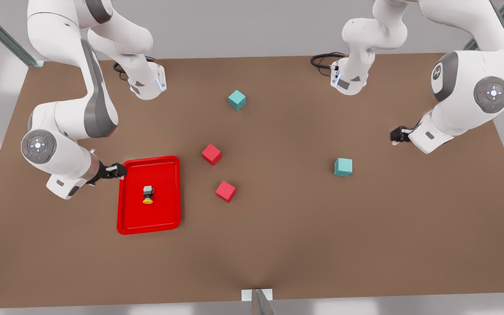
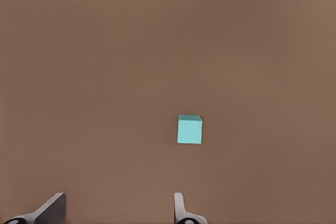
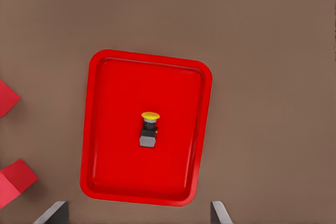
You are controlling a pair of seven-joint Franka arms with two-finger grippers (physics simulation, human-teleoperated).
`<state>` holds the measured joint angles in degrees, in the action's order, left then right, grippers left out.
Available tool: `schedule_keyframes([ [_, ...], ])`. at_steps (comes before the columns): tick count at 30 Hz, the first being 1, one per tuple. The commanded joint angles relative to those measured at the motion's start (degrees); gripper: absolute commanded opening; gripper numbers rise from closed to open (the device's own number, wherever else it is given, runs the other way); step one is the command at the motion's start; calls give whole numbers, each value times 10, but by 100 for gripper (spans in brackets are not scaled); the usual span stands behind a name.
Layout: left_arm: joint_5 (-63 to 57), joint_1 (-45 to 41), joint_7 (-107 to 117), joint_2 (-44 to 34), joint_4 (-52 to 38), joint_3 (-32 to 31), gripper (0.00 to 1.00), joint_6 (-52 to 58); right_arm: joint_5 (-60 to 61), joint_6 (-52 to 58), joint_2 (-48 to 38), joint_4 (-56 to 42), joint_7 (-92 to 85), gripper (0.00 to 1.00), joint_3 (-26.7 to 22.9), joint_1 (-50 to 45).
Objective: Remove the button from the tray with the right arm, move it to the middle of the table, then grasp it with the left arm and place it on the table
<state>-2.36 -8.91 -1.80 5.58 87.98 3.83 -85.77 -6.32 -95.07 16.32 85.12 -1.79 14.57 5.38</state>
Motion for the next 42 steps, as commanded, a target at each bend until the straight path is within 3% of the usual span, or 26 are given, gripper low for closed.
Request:
schedule_keyframes([
  [1,-5,-2,37,0,0,-1,100,-48,-4,-6,-1,-1,71,100,0,-1],
  [7,-5,-4,37,14,-2,0,100,-48,4,10,107,-9,98,100,0,7],
  [11,-5,-4,37,29,-2,0,100,-50,-6,-277,114,174,93,100,-1,16],
  [14,-5,-4,36,34,-2,0,100,-49,-8,-355,162,197,97,100,-1,15],
  [23,-8,-4,36,43,-2,0,100,-50,-11,-359,197,205,99,100,-3,12],
  [30,-8,-5,37,45,-2,0,100,-49,-11,-358,168,261,164,100,-2,21],
  [31,-8,-5,36,45,-2,0,100,-49,-10,-358,168,261,165,91,-2,21],
  [32,-8,-5,36,45,-2,0,100,-49,-10,-357,168,262,165,74,-2,20],
  [33,-8,-5,36,45,-2,0,100,-49,-10,-357,169,261,165,65,-2,20],
  [35,-8,-5,36,45,-2,0,100,-49,-10,-358,169,256,165,61,-2,19],
  [36,-8,-5,36,45,-2,0,100,-49,-9,-358,169,255,165,45,-2,18],
  [37,-8,-5,36,45,-2,0,100,-49,-10,-358,169,254,166,38,-3,17],
  [42,-8,-5,36,46,-2,0,100,-49,-11,-352,167,247,151,35,-1,18],
])
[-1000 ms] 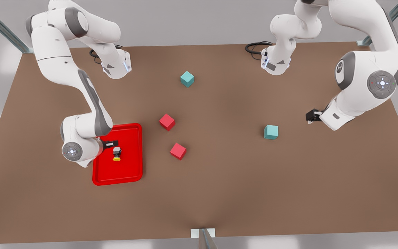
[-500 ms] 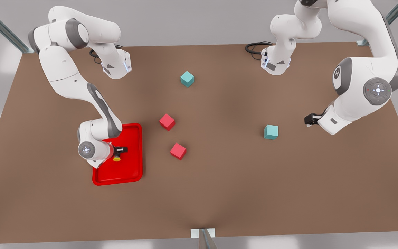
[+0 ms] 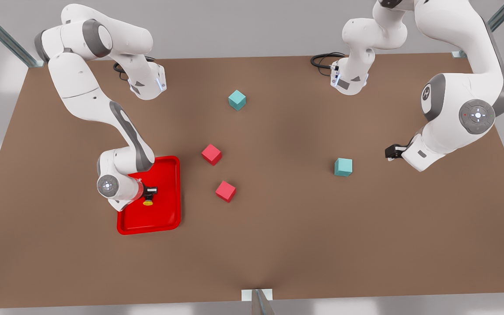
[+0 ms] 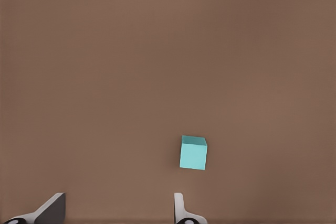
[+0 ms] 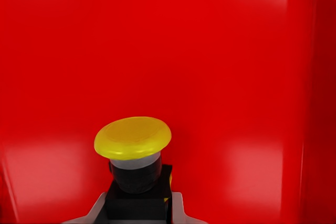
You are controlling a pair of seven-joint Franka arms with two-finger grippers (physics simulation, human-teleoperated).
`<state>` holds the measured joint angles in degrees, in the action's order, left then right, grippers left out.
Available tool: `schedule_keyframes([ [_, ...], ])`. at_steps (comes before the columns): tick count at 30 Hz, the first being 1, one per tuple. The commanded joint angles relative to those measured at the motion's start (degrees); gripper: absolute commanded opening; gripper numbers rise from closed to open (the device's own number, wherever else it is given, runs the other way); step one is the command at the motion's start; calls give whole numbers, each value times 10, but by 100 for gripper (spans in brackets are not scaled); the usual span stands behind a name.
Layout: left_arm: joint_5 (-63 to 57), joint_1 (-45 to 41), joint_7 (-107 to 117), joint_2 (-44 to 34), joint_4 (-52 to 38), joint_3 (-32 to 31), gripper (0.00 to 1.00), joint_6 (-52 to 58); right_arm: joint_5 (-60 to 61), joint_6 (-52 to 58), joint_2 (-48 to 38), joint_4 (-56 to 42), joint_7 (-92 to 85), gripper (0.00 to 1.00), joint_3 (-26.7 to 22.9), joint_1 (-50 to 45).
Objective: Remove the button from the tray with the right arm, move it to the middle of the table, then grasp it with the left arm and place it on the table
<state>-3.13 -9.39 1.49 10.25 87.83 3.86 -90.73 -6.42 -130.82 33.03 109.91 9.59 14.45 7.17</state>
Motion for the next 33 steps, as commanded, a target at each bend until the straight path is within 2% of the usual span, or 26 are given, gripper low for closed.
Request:
schedule_keyframes([
  [1,0,0,4,-1,0,0,100,0,-10,7,-6,-3,31,35,1,0],
  [3,0,1,4,-1,0,0,100,0,-9,38,-33,-18,38,35,11,-10],
  [7,0,0,4,-1,0,0,100,0,-3,139,-46,-101,136,36,105,-24],
  [12,0,0,4,-1,0,0,100,0,-2,143,-37,-176,351,36,105,-166],
  [19,0,1,4,6,0,0,100,-1,-3,140,91,-344,633,36,99,-350],
  [22,0,1,4,7,0,0,100,-2,2,140,174,-451,664,36,91,-408],
  [23,0,1,4,7,0,0,100,-4,4,140,203,-491,664,36,58,-444],
  [26,0,0,4,20,-1,0,100,-16,6,141,270,-573,682,37,30,-487],
  [31,0,1,4,28,-1,0,100,-23,8,135,302,-588,696,38,18,-509],
  [32,0,1,4,28,-2,0,100,-23,8,135,308,-594,695,48,18,-509],
  [33,0,1,4,28,-1,0,100,-25,8,134,313,-595,695,54,19,-509],
])
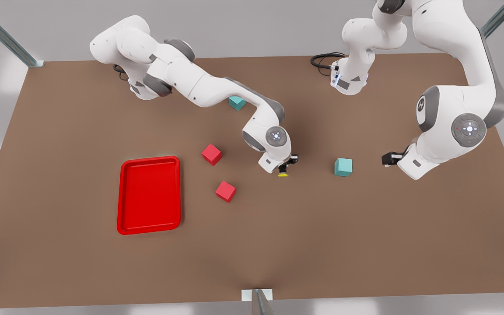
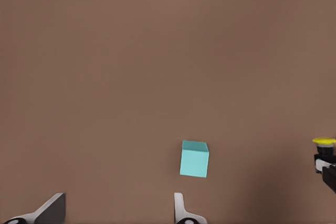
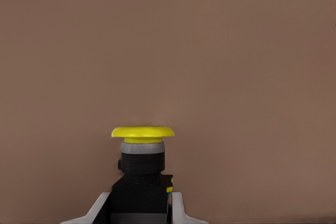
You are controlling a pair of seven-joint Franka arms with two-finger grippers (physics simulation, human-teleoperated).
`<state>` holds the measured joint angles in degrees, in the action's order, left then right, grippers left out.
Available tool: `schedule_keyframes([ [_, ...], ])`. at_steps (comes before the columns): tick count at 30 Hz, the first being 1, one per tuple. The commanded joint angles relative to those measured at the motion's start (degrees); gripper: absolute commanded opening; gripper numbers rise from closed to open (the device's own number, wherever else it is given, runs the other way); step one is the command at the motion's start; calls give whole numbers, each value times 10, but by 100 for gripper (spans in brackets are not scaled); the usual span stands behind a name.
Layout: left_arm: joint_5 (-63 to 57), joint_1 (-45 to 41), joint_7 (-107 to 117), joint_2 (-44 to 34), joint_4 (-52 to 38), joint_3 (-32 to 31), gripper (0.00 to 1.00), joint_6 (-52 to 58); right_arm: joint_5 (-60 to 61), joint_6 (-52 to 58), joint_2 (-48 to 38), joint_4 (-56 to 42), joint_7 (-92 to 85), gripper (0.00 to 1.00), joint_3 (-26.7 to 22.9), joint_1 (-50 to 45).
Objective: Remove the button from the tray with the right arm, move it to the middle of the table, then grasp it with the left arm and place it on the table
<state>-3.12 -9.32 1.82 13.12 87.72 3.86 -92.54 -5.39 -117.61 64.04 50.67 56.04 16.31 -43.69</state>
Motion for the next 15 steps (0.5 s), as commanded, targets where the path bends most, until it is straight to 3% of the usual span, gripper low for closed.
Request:
schedule_keyframes([
  [1,0,0,1,0,0,0,100,-7,-2,2,4,-2,231,58,0,-1],
  [3,0,0,1,2,0,0,100,-7,-3,1,8,-2,231,59,0,-5],
  [4,0,0,1,2,0,0,100,-7,-3,0,8,-3,229,91,0,-5],
  [5,0,0,1,2,0,0,100,-7,-3,0,7,-3,225,100,0,-2],
  [7,0,0,1,3,-1,0,100,-8,0,9,-42,1,193,100,9,37],
  [8,0,0,1,3,-1,0,100,-8,0,84,-117,14,121,100,30,99],
  [10,1,-18,19,3,-2,0,100,-4,0,262,-176,14,-27,100,122,254],
  [11,6,-58,123,3,-2,-1,100,-4,-2,314,-240,35,-168,100,114,311],
  [12,43,-93,200,4,-3,-3,100,9,-3,312,-307,121,-283,100,94,367],
  [15,90,-275,477,86,-5,-2,100,-4,6,269,-530,361,-528,100,-45,416],
])
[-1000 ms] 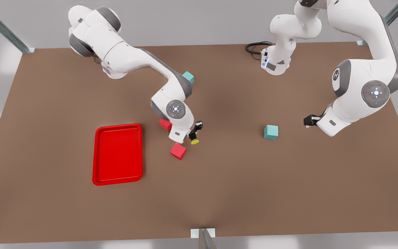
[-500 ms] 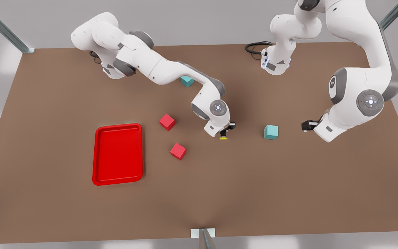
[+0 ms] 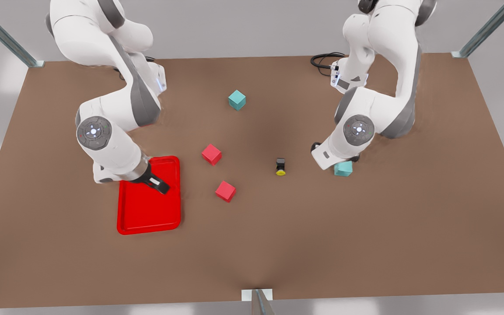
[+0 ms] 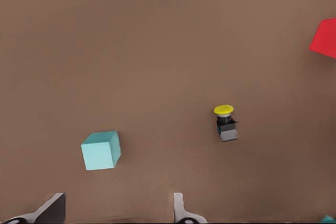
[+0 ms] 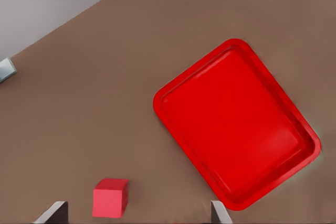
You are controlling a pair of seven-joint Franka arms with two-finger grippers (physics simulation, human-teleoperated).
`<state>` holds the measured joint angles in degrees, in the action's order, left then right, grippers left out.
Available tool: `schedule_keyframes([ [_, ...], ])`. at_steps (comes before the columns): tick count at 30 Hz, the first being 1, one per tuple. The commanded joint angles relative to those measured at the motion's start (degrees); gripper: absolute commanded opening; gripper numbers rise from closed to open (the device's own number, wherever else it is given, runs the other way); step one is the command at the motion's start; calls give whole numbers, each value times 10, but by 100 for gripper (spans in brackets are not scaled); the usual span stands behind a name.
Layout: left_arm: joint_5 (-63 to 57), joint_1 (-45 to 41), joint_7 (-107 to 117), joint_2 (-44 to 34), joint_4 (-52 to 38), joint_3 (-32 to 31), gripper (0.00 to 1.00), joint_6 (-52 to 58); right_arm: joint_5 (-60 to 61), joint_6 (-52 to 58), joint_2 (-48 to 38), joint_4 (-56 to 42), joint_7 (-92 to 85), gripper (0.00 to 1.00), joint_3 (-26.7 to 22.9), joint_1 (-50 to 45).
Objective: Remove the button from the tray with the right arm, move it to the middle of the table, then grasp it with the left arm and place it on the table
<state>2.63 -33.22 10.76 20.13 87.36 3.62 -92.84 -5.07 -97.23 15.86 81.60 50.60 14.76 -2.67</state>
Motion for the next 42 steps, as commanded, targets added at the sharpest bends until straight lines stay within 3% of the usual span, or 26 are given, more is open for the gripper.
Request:
schedule_keyframes([
  [1,52,-58,392,39,2,0,100,-52,25,67,-84,85,-492,100,-36,25],
  [4,57,-113,407,38,164,2,100,-340,20,114,-83,43,-480,100,-38,70],
  [8,16,-129,439,40,251,3,100,-533,-23,126,-55,6,-482,100,-38,70],
  [10,-66,-127,434,45,251,2,100,-539,-22,122,-43,-18,-483,100,-40,82],
  [15,-126,-121,432,99,251,3,100,-574,-21,109,-40,-22,-484,100,-40,94],
  [21,-126,-119,435,139,251,2,100,-578,-21,102,-38,-22,-480,100,-40,96],
  [30,-125,-120,437,131,276,2,100,-572,-20,101,-37,-22,-482,100,-40,95],
  [31,-125,-120,436,130,276,2,96,-572,-19,100,-37,-22,-482,100,-40,94],
  [32,-125,-120,436,130,276,2,81,-570,-18,100,-37,-22,-481,100,-40,94],
  [33,-124,-120,437,130,276,2,72,-569,-18,101,-36,-22,-482,100,-40,95],
  [42,-121,-120,438,131,276,2,48,-568,-21,100,-35,-22,-482,100,-40,95],
])
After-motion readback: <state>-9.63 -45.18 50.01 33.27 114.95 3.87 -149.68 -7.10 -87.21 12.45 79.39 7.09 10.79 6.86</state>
